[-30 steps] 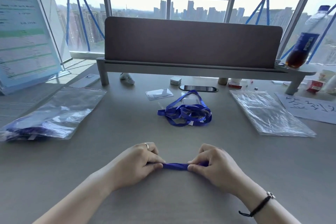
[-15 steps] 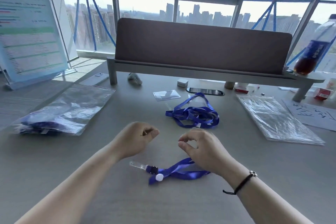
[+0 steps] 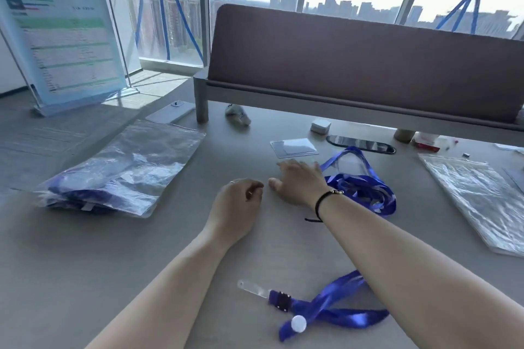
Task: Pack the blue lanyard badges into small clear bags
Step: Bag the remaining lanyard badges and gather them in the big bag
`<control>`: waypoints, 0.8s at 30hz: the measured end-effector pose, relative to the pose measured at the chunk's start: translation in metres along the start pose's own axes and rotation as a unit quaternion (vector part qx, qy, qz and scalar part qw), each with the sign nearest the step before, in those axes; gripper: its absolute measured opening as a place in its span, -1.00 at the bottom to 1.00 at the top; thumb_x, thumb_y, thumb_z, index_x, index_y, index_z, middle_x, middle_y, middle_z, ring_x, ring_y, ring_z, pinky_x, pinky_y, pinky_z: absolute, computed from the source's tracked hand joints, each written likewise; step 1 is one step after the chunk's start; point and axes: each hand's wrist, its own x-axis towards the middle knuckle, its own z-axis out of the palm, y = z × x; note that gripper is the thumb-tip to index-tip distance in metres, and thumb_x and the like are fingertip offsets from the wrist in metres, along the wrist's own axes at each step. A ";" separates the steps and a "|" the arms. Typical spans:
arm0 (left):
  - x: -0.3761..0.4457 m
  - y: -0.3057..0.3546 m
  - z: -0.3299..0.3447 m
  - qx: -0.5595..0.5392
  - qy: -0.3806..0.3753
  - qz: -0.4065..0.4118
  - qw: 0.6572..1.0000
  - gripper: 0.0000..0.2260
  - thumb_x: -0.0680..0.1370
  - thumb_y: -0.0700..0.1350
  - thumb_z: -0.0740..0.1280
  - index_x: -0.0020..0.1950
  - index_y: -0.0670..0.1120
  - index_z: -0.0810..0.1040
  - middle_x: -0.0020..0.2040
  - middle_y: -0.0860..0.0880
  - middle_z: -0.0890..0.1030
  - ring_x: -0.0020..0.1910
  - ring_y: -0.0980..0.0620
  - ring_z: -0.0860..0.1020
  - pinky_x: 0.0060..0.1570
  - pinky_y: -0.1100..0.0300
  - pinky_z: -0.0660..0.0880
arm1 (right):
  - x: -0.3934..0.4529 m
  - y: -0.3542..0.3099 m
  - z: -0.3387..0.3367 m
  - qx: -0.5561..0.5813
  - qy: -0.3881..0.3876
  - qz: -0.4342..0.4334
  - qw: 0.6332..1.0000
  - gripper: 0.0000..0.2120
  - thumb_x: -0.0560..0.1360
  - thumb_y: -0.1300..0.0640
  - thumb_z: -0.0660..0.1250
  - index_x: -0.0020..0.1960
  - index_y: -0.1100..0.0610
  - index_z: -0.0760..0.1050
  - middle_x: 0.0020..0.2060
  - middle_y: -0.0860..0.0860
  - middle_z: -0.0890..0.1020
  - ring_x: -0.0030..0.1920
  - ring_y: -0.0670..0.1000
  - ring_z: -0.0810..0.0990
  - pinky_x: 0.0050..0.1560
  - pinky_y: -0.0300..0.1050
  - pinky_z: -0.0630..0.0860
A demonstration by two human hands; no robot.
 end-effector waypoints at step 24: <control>-0.026 0.003 -0.015 0.169 -0.115 0.036 0.978 -0.80 0.51 0.10 0.32 0.03 0.10 0.68 0.14 0.15 0.66 0.23 0.02 0.52 0.27 0.10 0.43 | -0.144 -0.025 0.011 0.067 0.068 -0.219 0.971 -0.75 0.56 -0.04 0.15 0.06 -0.04 0.58 0.08 -0.09 0.62 0.15 0.08 0.51 0.30 0.01 0.36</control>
